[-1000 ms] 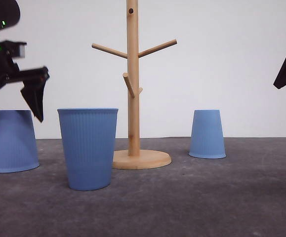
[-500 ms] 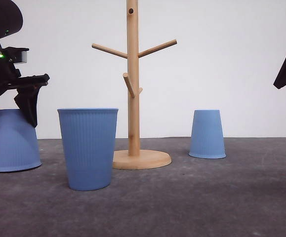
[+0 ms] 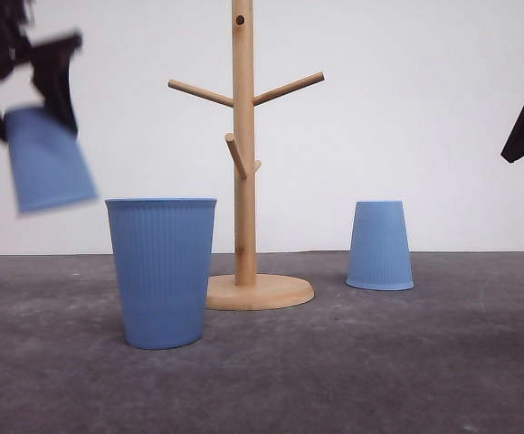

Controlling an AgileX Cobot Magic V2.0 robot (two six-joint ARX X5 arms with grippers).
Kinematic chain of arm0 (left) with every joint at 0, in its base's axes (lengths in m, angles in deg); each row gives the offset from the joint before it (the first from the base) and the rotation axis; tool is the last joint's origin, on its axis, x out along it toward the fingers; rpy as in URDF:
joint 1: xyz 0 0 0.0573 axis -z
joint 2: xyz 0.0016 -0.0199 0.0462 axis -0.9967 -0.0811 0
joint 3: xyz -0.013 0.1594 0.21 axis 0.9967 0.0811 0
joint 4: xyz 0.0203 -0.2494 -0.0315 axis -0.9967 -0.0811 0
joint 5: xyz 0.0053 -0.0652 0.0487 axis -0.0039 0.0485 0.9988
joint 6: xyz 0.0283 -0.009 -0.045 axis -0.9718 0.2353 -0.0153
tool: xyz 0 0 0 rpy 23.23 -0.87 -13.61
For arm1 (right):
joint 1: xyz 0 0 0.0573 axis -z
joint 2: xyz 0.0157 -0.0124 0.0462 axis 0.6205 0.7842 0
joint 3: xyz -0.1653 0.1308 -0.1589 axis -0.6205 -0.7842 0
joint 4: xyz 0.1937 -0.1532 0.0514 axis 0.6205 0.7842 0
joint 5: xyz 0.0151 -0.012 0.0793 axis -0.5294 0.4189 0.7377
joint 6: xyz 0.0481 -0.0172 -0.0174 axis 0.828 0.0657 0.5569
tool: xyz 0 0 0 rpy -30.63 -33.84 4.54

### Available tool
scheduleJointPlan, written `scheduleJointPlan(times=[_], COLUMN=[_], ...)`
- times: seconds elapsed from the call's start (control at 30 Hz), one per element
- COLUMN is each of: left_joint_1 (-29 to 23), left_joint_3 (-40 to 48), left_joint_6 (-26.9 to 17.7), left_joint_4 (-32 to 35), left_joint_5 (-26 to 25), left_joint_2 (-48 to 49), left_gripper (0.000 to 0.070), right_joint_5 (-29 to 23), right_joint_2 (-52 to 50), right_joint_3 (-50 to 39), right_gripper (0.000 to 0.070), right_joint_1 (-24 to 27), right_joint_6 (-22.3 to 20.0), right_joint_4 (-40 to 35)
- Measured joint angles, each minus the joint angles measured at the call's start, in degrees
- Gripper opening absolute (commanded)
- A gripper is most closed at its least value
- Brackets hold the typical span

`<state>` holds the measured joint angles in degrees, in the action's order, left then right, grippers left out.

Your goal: Place three cups

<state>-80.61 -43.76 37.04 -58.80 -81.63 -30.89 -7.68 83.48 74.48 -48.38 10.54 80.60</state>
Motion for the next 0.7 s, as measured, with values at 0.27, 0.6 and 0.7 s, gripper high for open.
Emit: scheduleJointPlan(times=[0.27, 0.6, 0.7], left_joint_1=[-6.44, -8.67, -8.04], left_joint_3=[-8.37, -8.60, -8.60], left_joint_6=[8.50, 22.59, 25.44], left_joint_4=[1.66, 13.78, 16.14], left_joint_5=[-15.08, -35.87, -38.40], left_joint_2=[0.01, -4.34, -7.44], left_gripper=[0.0376, 0.0376, 0.0376], right_joint_5=[0.00, 0.00, 0.00], right_joint_2=[0.00, 0.00, 0.00], right_joint_3=[-0.01, 0.01, 0.01], right_gripper=[0.0441, 0.0441, 0.0441], right_joint_1=[0.00, 0.00, 0.00], right_joint_6=[0.00, 0.00, 0.00], right_joint_4=[0.01, -0.03, -0.02])
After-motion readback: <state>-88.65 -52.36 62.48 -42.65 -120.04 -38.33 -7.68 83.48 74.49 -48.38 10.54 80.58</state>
